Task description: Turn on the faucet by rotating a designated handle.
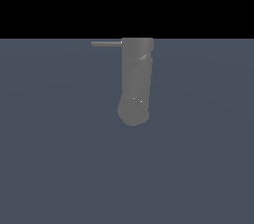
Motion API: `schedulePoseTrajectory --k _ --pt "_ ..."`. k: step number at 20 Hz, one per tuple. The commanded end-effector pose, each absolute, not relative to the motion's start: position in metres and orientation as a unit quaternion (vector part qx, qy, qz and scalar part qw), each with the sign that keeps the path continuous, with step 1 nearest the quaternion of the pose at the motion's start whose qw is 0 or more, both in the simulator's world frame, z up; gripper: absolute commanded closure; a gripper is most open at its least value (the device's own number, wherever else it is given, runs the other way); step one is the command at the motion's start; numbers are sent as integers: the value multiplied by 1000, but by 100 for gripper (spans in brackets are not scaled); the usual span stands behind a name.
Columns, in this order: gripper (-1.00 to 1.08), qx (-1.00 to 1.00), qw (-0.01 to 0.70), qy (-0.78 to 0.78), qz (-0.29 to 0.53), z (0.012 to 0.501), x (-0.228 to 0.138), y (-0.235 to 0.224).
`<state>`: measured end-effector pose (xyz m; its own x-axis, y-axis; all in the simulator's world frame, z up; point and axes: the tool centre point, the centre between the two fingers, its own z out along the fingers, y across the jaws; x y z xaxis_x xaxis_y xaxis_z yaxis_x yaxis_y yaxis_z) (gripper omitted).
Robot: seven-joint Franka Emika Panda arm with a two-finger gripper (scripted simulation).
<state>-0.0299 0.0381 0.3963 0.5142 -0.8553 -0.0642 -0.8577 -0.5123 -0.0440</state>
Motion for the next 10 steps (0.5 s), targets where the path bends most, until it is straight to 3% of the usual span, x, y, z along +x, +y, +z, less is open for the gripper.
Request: schedulePoseTrajectory --k 1,10 --pt "108 -853 33 520 18 386 -19 42" --pt "108 -791 22 611 18 346 19 57"
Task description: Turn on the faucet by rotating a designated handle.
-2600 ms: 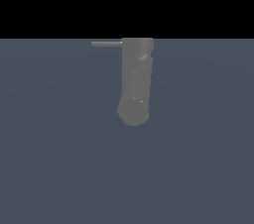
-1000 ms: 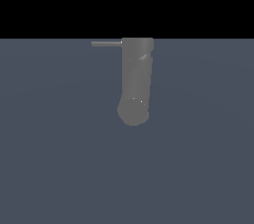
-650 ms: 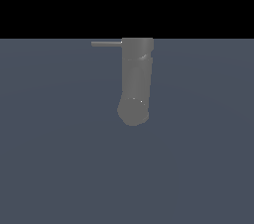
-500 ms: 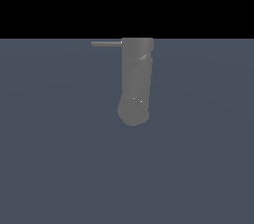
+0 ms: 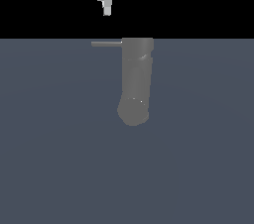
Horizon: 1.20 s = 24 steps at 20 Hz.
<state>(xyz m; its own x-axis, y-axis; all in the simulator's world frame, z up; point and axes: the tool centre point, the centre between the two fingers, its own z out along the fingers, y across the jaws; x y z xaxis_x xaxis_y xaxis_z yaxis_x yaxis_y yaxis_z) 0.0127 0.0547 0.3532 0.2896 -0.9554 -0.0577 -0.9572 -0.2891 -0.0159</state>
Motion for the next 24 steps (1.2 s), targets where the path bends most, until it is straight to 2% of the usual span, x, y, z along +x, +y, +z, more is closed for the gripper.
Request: schedulePoseTrajectory --k 1,12,24 --pt "108 -784 20 621 17 341 23 59" --pt "108 -705 6 709 7 292 58 77" --pt "108 -669 0 744 0 269 72 85"
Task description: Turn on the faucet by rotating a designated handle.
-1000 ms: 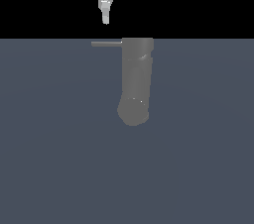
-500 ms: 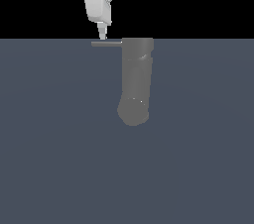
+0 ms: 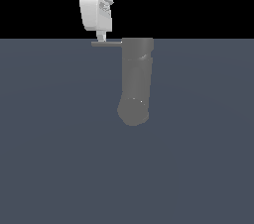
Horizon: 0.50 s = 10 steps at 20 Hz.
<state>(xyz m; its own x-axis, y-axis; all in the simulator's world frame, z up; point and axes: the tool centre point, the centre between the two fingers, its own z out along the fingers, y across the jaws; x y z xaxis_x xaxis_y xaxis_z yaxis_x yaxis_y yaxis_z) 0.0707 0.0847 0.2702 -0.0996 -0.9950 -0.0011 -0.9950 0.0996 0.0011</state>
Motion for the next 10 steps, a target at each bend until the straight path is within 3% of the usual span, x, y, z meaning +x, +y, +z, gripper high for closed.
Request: schedulePoseTrajectory --k 1,10 --pt "108 -668 0 744 0 269 72 85" --pt "108 -669 0 743 0 269 58 86"
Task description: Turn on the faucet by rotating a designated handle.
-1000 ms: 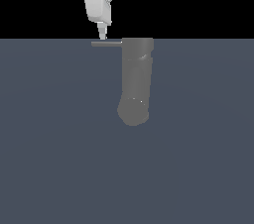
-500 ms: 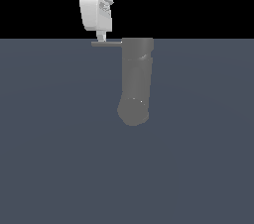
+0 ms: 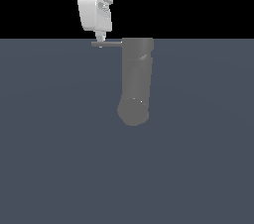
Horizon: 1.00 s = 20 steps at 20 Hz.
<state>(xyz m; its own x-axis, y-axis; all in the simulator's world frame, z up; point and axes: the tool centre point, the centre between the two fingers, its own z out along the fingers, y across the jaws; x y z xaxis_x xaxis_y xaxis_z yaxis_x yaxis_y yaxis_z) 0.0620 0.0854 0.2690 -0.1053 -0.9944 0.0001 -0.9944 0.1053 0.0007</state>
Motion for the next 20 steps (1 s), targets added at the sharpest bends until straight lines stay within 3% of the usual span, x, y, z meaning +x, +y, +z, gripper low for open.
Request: schedulePoseTrajectory --k 1,20 --pt "108 669 0 -743 0 269 55 86" --pt "108 669 0 -744 0 269 1 88"
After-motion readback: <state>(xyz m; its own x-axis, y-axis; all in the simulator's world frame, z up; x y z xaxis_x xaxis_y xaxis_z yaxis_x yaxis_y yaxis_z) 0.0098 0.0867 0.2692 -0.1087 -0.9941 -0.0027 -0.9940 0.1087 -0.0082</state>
